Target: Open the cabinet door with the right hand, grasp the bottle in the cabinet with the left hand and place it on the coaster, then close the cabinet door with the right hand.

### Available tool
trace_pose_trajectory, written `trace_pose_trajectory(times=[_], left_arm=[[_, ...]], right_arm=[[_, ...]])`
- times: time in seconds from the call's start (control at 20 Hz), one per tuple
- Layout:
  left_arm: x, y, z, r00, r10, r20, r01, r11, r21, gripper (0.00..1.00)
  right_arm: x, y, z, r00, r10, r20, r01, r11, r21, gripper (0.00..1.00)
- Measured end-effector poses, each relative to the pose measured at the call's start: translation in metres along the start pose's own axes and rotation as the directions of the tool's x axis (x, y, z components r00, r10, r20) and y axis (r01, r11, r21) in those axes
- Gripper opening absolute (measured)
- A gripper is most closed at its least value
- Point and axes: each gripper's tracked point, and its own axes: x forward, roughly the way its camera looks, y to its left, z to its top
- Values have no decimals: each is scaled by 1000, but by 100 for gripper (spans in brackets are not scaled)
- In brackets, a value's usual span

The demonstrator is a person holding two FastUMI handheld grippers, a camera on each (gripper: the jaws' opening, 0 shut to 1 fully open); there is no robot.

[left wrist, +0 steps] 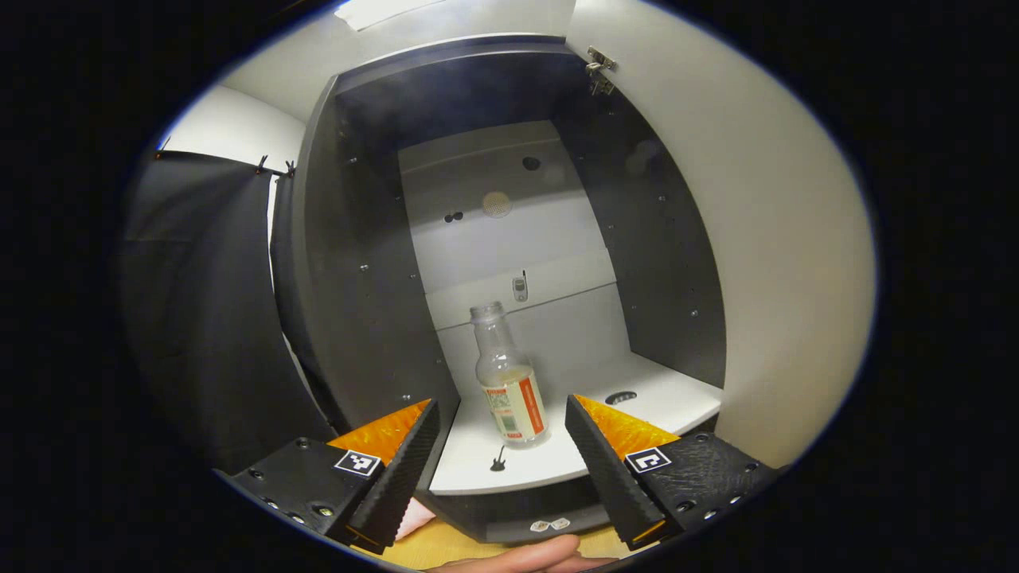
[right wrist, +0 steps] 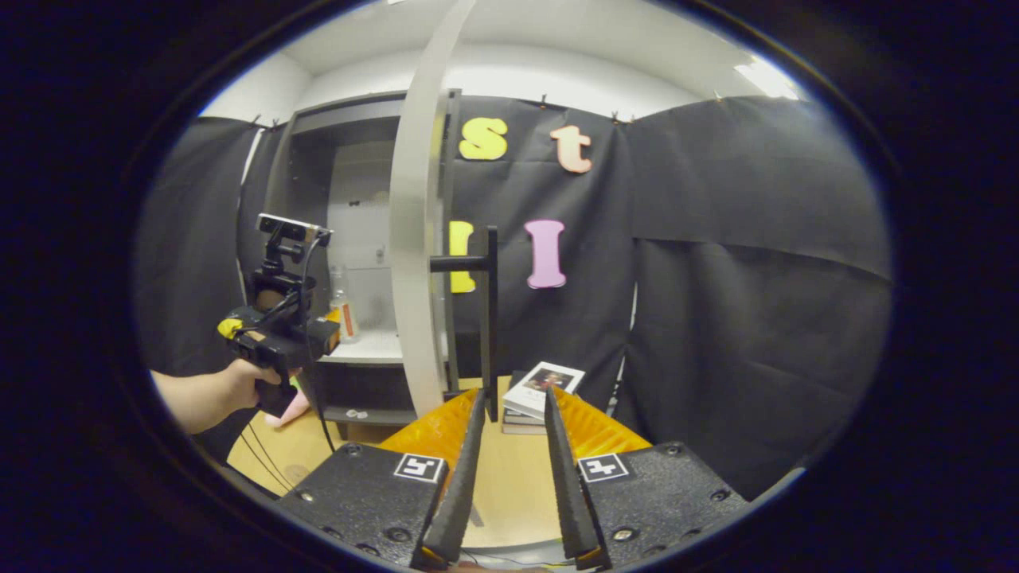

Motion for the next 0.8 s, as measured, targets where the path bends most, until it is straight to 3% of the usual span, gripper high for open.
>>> trace_pose_trajectory(times=[0.1, 0.2, 0.3, 0.35, 0.45, 0.5, 0.8], left_arm=[[23, 3, 6, 1000, 4, 9, -4, 1000, -18, 95], [43, -2, 7, 1000, 8, 8, -8, 999, -41, 95], [60, -1, 12, 1000, 17, 20, -16, 998, -57, 95], [71, 1, 13, 999, 24, 29, -22, 998, -57, 96], [84, 1, 12, 999, 27, 32, -25, 998, -61, 95], [92, -4, 11, 999, 22, 28, -20, 997, -69, 95], [142, -1, 4, 999, 45, 16, -44, 996, -79, 95]], right_arm=[[-6, -28, 0, 994, -111, -12, 112, 992, 63, 50], [-12, -64, 2, 969, -245, -19, 246, 965, 92, 51], [-21, -89, -4, 937, -346, -43, 348, 932, 102, 73], [-26, -96, -5, 922, -385, -47, 388, 916, 101, 74], [-33, -109, -11, 893, -444, -69, 449, 889, 87, 80], [-37, -114, -14, 877, -474, -79, 479, 874, 83, 88], [-42, -115, -35, 823, -551, -141, 559, 829, 25, 88]])
